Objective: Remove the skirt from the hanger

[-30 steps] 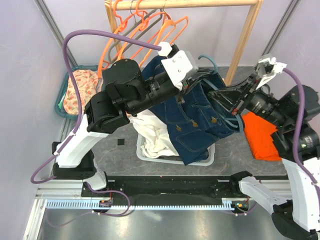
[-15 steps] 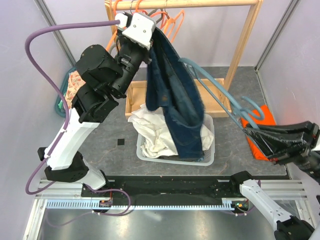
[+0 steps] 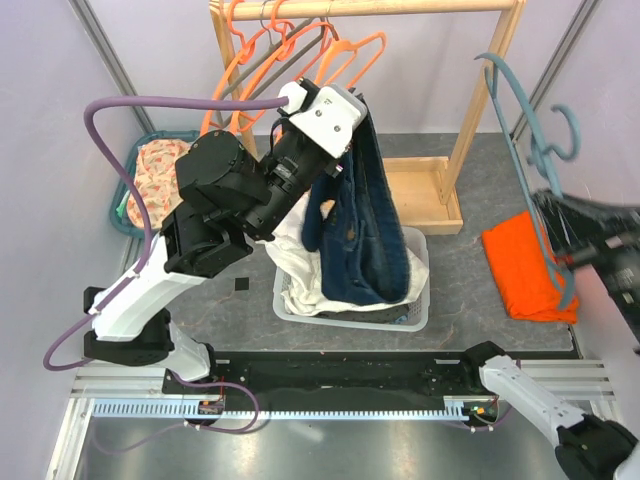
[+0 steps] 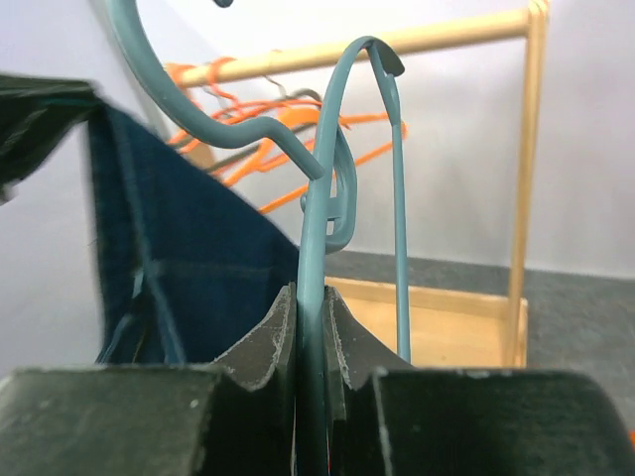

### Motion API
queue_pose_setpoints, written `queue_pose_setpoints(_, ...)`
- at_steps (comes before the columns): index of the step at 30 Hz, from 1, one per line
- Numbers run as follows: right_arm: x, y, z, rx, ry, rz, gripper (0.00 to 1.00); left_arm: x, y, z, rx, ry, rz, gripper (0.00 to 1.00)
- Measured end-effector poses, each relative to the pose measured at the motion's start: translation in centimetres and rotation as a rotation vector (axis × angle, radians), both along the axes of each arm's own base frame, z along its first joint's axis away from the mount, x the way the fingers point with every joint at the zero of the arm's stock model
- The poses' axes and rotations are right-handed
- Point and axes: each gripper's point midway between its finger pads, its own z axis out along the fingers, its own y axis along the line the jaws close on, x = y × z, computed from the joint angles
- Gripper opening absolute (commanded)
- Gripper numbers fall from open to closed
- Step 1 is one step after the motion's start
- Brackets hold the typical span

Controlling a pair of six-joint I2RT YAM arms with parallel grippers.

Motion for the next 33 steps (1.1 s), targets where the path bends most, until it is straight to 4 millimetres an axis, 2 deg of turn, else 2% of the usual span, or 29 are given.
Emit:
queue_pose_setpoints(2,2.5,0.2,-0.5,-0.001,0.053,-0.04,0.0,0.1,0.3,-0.5,0.013,-0.007,0.013,0.02)
queue_pose_setpoints(4,5.6,1.1,-1.4,-0.015,0.122,-0.064,0.0,0.1,0.6,-2.3,0.052,-0.003,0.023,0.02)
queue_pose_setpoints(6,8.9,2.3,-2.6,-0.034,0.192,-0.076,0.0,0.2,0.7,-4.7,0.109,0.011,0.034,0.02)
queue_pose_setpoints(7,10.4,2.9,-3.3,-0.042,0.226,-0.078,0.0,0.4,0.6,-6.5,0.143,0.022,0.042,0.02)
queue_pose_setpoints(9,12.9,4.0,-4.6,-0.06,0.287,-0.077,0.0,0.9,0.3,-9.8,0.216,0.047,0.058,0.02)
queue_pose_setpoints(11,14.6,4.7,-5.7,-0.072,0.33,-0.077,0.0,2.2,0.0,-13.3,0.301,0.083,0.091,0.02)
queue_pose_setpoints(14,15.7,5.2,-6.2,-0.073,0.349,-0.076,0.0,4.8,0.1,-18.3,0.419,0.154,0.147,0.02)
queue_pose_setpoints(18,15.9,5.3,-5.2,-0.053,0.315,-0.076,0.0,7.2,1.8,-26.3,0.576,0.268,0.202,0.02)
queue_pose_setpoints(21,16.4,5.2,-4.2,-0.041,0.289,-0.088,0.0,7.2,2.5,-32.4,0.682,0.35,0.195,0.02)
queue_pose_setpoints(24,17.8,5.4,-3.3,-0.03,0.271,-0.107,0.0,5.9,3.4,-38.5,0.793,0.456,0.155,0.02)
queue_pose_setpoints(26,19.0,5.7,-3.1,-0.028,0.27,-0.117,0.0,5.0,3.7,-40.9,0.832,0.523,0.12,0.02)
queue_pose_setpoints(28,20.4,6.2,-3.3,-0.03,0.277,-0.123,0.0,3.8,3.6,-42.4,0.84,0.586,0.073,0.02)
queue_pose_setpoints(33,24.3,7.7,-5.7,-0.059,0.337,-0.133,0.0,1.8,3.5,-45.1,0.831,0.718,0.009,0.02)
